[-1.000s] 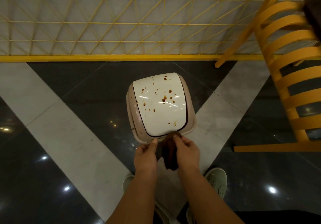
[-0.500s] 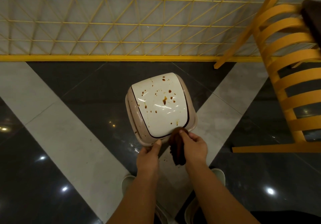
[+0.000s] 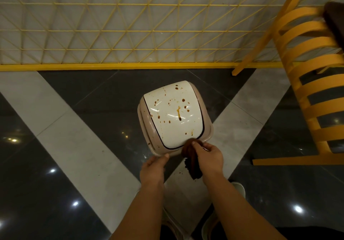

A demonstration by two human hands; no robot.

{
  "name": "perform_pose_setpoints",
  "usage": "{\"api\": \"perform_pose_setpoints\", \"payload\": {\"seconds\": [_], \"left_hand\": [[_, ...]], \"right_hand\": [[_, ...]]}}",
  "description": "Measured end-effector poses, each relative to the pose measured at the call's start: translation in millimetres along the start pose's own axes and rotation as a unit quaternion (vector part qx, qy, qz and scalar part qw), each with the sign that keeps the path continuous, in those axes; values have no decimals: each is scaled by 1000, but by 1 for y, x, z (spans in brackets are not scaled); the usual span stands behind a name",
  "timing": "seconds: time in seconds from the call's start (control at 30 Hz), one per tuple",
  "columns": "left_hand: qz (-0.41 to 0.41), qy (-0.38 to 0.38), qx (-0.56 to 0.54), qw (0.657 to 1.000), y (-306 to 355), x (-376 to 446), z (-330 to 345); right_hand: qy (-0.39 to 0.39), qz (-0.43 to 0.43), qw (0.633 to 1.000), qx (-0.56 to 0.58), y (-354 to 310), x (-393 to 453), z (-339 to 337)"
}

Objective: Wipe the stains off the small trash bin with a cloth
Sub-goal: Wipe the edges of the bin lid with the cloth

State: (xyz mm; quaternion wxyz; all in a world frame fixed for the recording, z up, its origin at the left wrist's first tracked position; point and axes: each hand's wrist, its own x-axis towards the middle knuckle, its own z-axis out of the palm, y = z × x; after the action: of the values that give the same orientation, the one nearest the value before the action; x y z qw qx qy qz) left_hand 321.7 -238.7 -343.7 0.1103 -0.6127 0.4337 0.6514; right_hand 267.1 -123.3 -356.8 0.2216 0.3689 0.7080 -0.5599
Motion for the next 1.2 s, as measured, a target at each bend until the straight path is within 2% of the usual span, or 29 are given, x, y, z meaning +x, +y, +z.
{"api": "perform_pose_setpoints", "payload": {"seconds": [0.17, 0.23, 0.37, 0.43, 0.6, 0.8, 0.9, 1.07, 1.2], "left_hand": [[21, 30, -10, 999, 2, -1, -2], [22, 23, -21, 999, -3, -3, 1], [14, 19, -8, 1000, -5, -2, 2], [16, 29, 20, 999, -4, 2, 1], [20, 31, 36, 999, -4, 1, 3], [22, 32, 28, 999, -4, -1, 1], [38, 30, 48, 998, -3, -1, 1], [42, 40, 76, 995, -2, -1, 4], [41, 43, 60, 996, -2, -3, 6]], "right_hand": [[19, 33, 997, 72, 7, -10, 6], [-2, 54, 994, 93, 17, -24, 22], [-37, 44, 997, 45, 27, -37, 34], [-22, 36, 999, 25, 20, -24, 22], [26, 29, 997, 70, 8, -10, 13], [-45, -2, 999, 14, 43, -42, 42], [-26, 2, 1000, 5, 32, -29, 30], [29, 35, 996, 72, 9, -9, 16], [6, 3, 999, 51, 33, -35, 42]]}}
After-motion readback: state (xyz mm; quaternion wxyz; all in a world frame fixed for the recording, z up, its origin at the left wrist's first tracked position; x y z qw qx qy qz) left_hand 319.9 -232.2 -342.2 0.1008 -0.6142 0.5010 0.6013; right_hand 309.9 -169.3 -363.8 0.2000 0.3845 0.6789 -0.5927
